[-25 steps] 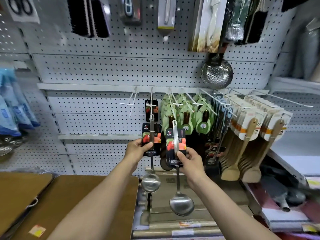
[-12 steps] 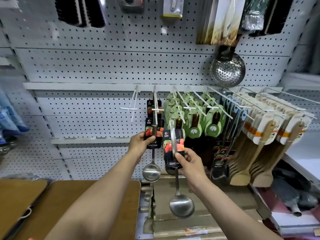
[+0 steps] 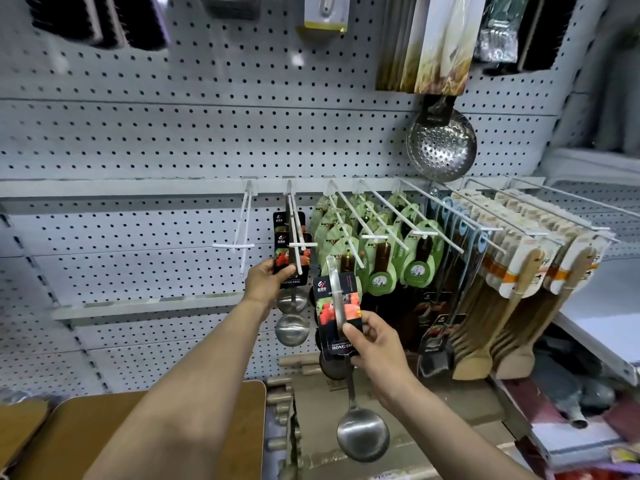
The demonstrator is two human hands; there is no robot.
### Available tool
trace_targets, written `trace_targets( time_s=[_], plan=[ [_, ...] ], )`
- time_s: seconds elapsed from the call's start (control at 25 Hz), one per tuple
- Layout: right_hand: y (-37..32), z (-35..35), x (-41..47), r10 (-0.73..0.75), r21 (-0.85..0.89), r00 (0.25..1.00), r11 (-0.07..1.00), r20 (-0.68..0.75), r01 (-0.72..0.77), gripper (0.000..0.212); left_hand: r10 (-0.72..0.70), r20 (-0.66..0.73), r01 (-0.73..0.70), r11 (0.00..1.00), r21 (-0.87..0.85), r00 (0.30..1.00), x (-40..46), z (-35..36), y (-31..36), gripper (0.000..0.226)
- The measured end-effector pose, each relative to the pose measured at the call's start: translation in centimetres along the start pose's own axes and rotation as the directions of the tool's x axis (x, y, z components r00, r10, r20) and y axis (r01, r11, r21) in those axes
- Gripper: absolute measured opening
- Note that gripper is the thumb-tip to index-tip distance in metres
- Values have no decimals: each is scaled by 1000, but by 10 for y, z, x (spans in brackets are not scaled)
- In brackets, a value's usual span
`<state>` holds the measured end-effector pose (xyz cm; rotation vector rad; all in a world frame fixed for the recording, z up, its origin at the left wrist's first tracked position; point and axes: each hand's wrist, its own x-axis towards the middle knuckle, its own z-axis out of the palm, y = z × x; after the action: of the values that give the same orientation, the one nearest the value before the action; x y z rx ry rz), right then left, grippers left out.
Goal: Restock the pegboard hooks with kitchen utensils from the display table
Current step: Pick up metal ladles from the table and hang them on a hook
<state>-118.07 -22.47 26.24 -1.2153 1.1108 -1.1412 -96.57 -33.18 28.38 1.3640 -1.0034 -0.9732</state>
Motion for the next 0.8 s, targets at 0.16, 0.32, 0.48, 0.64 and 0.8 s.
trace_targets(
  time_s=[0.16, 0.32, 0.48, 0.64, 0.8],
  plan=[
    [0, 2, -4, -6, 10, 1000, 1000, 1, 6, 16, -16, -22, 17, 999, 44, 1000, -4, 2, 7, 30],
    [-4, 2, -11, -27, 20, 1000, 999, 4, 27, 16, -31, -190, 44, 997, 64, 981, -23, 4, 19, 43],
    [1, 1, -17, -60, 1, 998, 998, -31, 60, 16, -74, -335, 37, 992, -117, 939, -91, 17, 27, 43],
    [5, 16, -26, -85, -5, 996, 996, -22, 85, 17, -38, -244, 4, 990, -138, 969, -149, 25, 26, 31],
    [4, 35, -36, -112, 25, 994, 993, -5, 112, 16, 40, -135, -55, 992, -114, 990, -170, 20, 30, 23]
  ],
)
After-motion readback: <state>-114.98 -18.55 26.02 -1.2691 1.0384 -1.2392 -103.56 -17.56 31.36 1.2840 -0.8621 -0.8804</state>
